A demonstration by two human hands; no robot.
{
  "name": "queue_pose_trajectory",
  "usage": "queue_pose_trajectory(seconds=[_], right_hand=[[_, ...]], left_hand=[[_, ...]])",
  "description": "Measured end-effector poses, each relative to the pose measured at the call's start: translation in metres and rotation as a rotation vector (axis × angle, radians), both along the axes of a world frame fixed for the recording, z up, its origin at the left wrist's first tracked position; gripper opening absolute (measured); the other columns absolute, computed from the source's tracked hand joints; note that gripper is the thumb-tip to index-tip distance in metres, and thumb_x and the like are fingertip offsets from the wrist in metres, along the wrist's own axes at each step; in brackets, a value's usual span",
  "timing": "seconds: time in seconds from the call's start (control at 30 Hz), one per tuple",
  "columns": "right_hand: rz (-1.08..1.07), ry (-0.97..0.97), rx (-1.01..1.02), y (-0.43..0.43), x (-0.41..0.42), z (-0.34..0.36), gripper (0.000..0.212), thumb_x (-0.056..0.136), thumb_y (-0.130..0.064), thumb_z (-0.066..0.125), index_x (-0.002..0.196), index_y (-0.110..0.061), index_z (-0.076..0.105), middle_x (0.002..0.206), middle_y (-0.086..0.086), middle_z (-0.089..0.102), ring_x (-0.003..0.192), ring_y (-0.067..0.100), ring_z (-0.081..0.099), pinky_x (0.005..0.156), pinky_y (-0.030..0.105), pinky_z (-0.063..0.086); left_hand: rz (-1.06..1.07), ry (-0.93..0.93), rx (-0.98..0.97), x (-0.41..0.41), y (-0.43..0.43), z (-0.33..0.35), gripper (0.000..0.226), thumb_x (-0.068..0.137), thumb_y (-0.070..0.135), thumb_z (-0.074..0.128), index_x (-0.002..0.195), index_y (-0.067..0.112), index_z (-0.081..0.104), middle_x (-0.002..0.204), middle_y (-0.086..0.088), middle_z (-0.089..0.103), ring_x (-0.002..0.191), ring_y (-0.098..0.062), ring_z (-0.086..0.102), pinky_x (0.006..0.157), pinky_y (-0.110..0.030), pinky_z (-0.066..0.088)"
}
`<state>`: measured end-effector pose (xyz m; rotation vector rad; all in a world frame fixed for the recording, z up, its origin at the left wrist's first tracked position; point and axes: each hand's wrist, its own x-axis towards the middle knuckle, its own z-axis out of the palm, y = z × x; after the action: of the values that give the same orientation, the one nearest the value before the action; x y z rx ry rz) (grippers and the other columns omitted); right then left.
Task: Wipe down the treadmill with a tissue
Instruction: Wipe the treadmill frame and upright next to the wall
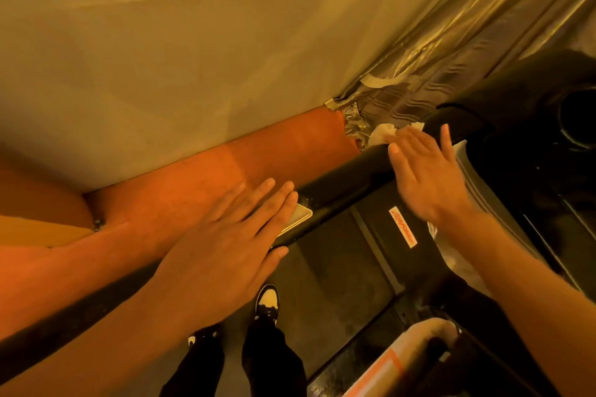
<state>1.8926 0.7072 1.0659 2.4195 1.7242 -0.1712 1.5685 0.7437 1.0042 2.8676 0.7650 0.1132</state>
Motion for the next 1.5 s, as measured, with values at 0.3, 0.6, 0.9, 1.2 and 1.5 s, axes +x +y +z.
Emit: queue_pose_trajectory(seconds=[0.3,0.6,0.9,1.2,1.5], right_hand=[[0.321,0.266,0.037,-0.044,-0.098,-0.008,0.064,0.110,-0.049,0.003,0.162,-0.023,0.028,0.168,0.001,0.030,0.159,0.017,0.017,0.129,0.044,-0.004],[0.019,0.294,0.216,-0.045,-0.116,-0.021,0.074,0.108,-0.051,-0.003,0.160,-0.015,0.036,0.168,0.007,0.032,0.160,0.023,0.015,0.129,0.048,0.002],[0.021,0.116,0.194,-0.037,-0.060,-0.025,0.081,0.104,-0.058,-0.009,0.160,-0.022,0.036,0.167,0.004,0.034,0.159,0.019,0.015,0.130,0.044,-0.002],[0.156,0.157,0.165,-0.061,-0.085,-0.024,0.075,0.105,-0.063,0.003,0.165,-0.022,0.020,0.173,0.002,0.017,0.161,0.019,0.004,0.130,0.047,0.000],[-0.081,0.351,0.308,-0.043,-0.120,-0.029,0.085,0.101,-0.064,-0.001,0.164,-0.013,0.025,0.173,0.007,0.014,0.161,0.020,-0.002,0.130,0.045,-0.004]], left_hand=[[0.011,-0.024,0.018,0.001,-0.001,-0.002,0.068,0.107,0.050,0.030,0.162,0.011,0.030,0.168,-0.008,0.028,0.156,-0.025,0.025,0.123,-0.045,0.021],[0.025,0.001,0.051,0.002,-0.001,-0.001,0.070,0.106,0.050,0.030,0.161,0.006,0.031,0.167,-0.013,0.027,0.154,-0.026,0.025,0.123,-0.045,0.021],[0.017,0.040,0.056,0.002,0.000,0.003,0.073,0.108,0.051,0.023,0.159,-0.001,0.031,0.164,-0.021,0.031,0.152,-0.031,0.033,0.120,-0.046,0.026],[-0.036,0.021,0.062,0.001,0.001,0.005,0.068,0.108,0.048,0.025,0.161,0.005,0.030,0.167,-0.015,0.029,0.154,-0.030,0.030,0.118,-0.048,0.028],[-0.061,0.030,0.051,0.002,0.002,0.004,0.065,0.107,0.047,0.029,0.162,0.013,0.031,0.168,-0.012,0.029,0.154,-0.030,0.031,0.118,-0.049,0.026]])
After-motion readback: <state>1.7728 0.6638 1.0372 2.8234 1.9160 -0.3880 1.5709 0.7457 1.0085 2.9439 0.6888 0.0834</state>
